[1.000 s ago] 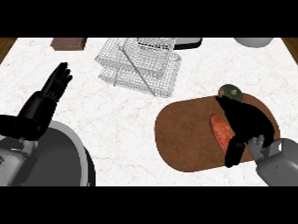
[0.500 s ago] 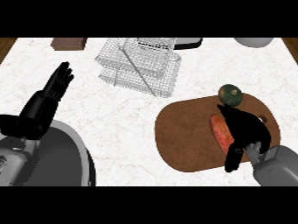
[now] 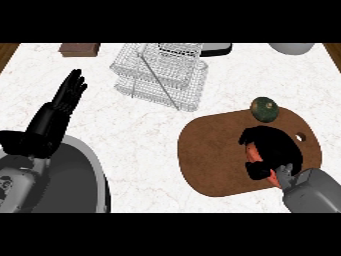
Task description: Pick the sweet potato from the cutting board and place it in the tiered basket
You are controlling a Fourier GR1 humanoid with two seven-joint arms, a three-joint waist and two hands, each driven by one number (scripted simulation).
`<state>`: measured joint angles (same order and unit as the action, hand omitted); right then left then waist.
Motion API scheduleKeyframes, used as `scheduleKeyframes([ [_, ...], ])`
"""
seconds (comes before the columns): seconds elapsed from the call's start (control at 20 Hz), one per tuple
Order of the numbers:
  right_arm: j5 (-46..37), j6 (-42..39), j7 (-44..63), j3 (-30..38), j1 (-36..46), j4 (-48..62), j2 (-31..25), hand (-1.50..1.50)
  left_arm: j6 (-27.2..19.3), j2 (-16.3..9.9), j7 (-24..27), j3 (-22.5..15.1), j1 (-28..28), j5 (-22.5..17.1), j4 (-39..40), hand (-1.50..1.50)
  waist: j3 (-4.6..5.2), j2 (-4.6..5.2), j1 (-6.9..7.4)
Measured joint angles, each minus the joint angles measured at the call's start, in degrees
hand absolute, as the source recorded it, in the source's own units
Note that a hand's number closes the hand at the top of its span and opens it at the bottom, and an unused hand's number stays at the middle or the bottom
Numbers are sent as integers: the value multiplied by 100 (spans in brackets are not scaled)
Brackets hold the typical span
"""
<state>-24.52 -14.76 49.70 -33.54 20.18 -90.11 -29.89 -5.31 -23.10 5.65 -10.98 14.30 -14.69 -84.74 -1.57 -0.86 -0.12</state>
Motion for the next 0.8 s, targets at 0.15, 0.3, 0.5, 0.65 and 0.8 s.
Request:
scheduleKeyframes([
  [0.15,-107,189,-294,62,5,91,22,150,33,47,-2,12,14,40,1,0,1,3,12],
  [0.3,-179,251,-435,105,90,153,64,150,53,99,14,21,32,93,20,0,0,2,21],
  [0.5,-384,528,-621,220,31,400,30,150,50,151,-54,39,63,161,40,0,3,7,10],
  [0.65,-536,780,-623,490,-82,619,-208,150,85,159,-19,86,24,187,48,0,3,4,-26],
  [0.8,-687,1027,-657,709,-185,753,-401,150,131,181,-20,138,25,183,81,0,7,-1,-53],
])
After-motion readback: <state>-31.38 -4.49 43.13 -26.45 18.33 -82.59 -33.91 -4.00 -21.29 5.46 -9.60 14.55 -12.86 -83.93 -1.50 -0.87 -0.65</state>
